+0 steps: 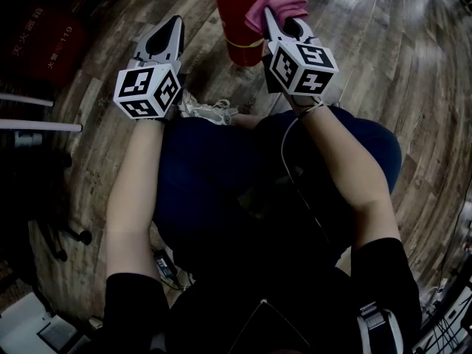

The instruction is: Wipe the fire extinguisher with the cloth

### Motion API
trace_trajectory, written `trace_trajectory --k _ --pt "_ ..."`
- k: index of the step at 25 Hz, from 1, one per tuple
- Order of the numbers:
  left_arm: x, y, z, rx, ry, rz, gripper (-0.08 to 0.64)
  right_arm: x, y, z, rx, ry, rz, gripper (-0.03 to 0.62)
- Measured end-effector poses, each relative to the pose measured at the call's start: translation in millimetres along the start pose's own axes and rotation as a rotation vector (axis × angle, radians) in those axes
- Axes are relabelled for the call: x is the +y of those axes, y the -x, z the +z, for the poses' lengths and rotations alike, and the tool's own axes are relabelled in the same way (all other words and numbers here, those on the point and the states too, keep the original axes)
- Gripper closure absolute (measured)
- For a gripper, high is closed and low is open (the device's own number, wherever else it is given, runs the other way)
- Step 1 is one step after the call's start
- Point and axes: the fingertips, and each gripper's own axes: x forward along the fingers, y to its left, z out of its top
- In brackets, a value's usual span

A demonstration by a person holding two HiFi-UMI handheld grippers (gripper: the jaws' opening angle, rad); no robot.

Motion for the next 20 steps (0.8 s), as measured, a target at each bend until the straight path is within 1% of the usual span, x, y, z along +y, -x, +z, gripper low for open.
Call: trace_trajectory --k 20 --pt "-2 1 2 -0.01 -0.005 0.002 0.546 -8 -3 -47 0.104 0.039 -0.025 0.529"
